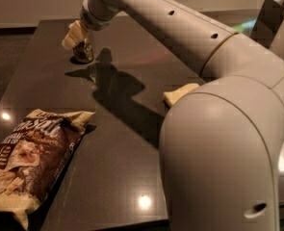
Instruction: Move orange can near brown chip bag
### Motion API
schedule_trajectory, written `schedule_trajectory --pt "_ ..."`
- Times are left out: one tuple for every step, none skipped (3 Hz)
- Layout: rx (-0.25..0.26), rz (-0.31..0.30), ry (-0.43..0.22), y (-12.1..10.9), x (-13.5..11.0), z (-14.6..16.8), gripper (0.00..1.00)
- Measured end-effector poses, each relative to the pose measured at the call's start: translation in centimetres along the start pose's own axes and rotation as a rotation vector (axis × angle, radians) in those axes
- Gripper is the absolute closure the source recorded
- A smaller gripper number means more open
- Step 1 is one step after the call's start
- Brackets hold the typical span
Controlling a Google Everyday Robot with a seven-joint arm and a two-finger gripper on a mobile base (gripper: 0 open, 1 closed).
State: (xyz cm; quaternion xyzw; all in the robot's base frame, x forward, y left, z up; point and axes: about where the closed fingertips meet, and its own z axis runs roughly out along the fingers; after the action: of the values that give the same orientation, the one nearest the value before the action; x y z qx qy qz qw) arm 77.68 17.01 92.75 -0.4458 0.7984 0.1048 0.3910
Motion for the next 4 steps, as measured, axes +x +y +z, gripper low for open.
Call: schedule_trajectory --pt "-0.012 -0.003 0.003 0.47 -0.72 1.11 0.0" --pt "-0.032 -0.009 0.005 0.77 -0.91 1.83 0.13" --pt "-0.047 -0.02 0.005 0.94 -0.85 1.89 0.36" --pt "-0.064 -0.043 -0.002 1.2 -0.71 1.34 0.67"
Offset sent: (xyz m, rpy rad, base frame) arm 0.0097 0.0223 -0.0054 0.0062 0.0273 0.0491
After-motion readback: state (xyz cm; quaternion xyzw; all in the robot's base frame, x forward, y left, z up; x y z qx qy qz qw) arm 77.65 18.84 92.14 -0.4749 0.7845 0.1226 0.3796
